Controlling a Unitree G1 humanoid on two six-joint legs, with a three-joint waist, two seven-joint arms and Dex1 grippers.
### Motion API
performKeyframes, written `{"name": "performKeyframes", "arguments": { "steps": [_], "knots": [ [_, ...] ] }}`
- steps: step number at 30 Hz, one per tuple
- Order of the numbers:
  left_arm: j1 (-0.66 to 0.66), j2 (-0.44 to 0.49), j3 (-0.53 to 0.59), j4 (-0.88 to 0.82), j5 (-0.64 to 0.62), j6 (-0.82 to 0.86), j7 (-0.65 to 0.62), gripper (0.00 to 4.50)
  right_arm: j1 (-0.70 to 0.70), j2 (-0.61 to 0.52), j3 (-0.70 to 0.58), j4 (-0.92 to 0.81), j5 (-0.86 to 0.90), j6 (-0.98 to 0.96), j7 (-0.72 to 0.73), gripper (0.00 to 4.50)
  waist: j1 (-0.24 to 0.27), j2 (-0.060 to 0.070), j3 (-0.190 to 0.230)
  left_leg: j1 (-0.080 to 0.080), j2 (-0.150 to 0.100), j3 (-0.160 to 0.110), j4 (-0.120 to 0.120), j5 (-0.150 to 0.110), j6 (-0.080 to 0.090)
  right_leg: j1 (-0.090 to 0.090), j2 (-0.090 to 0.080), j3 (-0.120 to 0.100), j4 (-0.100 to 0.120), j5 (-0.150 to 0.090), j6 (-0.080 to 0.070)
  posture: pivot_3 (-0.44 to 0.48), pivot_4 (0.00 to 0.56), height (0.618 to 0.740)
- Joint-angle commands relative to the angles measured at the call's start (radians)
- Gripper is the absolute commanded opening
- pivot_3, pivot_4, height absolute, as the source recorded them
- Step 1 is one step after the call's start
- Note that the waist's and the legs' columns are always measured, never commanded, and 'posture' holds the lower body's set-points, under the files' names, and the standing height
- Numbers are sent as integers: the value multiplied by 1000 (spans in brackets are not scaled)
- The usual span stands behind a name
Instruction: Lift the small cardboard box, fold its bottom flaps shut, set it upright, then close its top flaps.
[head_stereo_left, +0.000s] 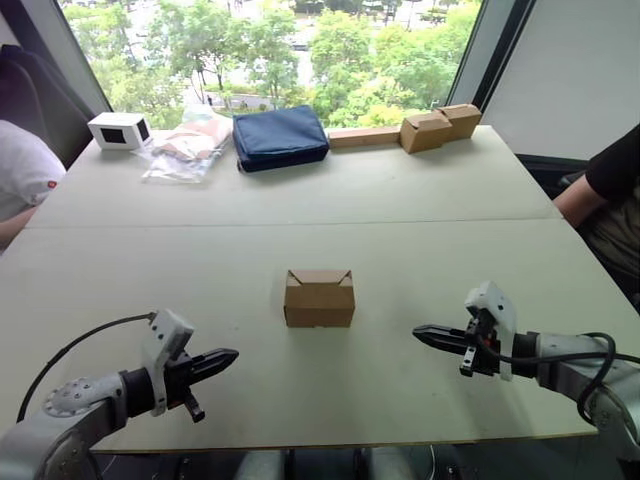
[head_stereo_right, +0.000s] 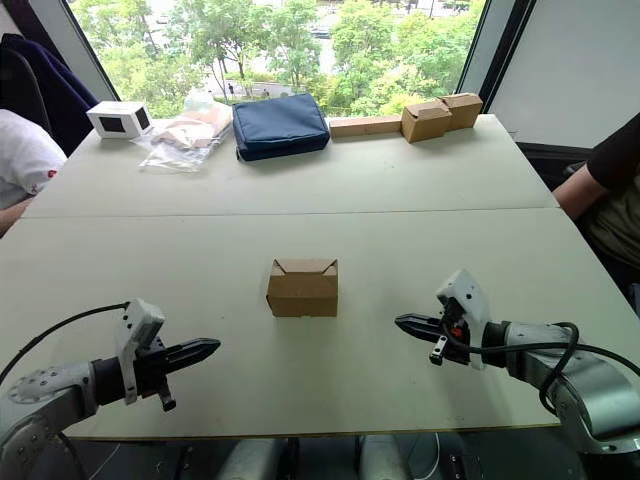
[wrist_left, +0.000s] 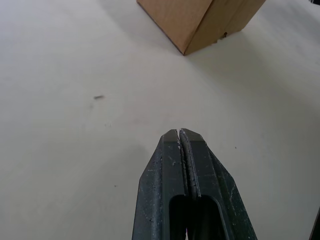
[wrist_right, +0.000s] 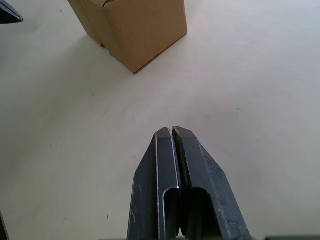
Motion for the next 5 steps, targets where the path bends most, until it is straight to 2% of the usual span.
{"name": "performKeyframes", "arguments": {
  "steps": [1, 5],
  "knots": [
    [7, -11, 27, -27, -27, -7, 9, 21, -16, -6, 12, -4, 2, -19, 16, 0, 0, 0, 0, 0, 0, 0, 0, 0, 0, 0, 0, 0, 0, 0, 0, 0, 150, 740],
    [7, -21, 40, -28, -46, -4, 22, 21, -45, -5, 31, 15, -5, -21, 20, 0, 0, 0, 0, 0, 0, 0, 1, 0, 0, 0, 0, 0, 0, 0, 0, 0, 150, 740]
  ]
}}
